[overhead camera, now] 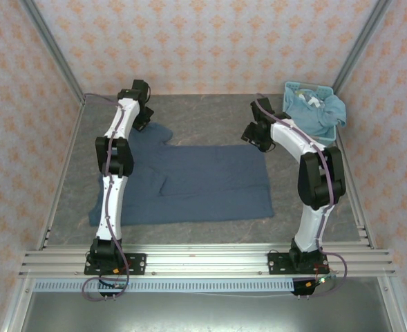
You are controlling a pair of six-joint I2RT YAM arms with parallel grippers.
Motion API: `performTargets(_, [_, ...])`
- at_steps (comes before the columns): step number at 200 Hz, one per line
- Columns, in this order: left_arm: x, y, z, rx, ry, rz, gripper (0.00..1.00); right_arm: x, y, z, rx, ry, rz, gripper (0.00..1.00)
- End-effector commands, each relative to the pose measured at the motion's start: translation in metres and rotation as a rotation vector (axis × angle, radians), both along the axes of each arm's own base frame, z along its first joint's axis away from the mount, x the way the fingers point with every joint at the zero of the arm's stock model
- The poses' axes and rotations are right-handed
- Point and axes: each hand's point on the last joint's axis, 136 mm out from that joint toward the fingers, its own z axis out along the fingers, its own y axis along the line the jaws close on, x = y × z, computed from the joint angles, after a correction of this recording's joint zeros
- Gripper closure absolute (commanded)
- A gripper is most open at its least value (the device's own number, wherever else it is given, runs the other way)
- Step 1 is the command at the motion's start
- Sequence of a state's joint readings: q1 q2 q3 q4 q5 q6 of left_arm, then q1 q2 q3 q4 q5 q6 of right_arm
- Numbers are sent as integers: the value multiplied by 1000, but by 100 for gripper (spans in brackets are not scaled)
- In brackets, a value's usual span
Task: Fold and stack the t-shirts
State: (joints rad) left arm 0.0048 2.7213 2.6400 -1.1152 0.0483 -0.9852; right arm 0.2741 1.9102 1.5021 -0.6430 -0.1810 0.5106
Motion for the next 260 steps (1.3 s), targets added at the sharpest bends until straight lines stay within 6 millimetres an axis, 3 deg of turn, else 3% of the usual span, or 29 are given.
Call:
performTargets(1, [-12, 5, 17, 19, 23, -19, 100, 10, -12, -8, -79, 8, -10, 46])
performTargets(33, [1, 1, 68, 16, -105, -49, 100, 25, -30, -23, -203, 32, -55, 49])
performTargets(56, [3, -6, 85, -16, -147, -72, 100, 31, -43, -35, -290, 76, -82, 50])
performTargets(85, [0, -19, 91, -59, -151, -108, 100, 34, -56, -52, -335, 119, -94, 51])
performTargets(151, [-23, -26, 91, -84, -95, -145, 100, 42, -46, -80, -280, 178, -60, 65])
performTargets(217, [-47, -28, 108, -67, -65, -174, 100, 39, -51, -70, -293, 164, -78, 100])
performTargets(260, [-76, -25, 123, -34, -27, -201, 100, 38, -56, -49, -317, 120, -74, 100])
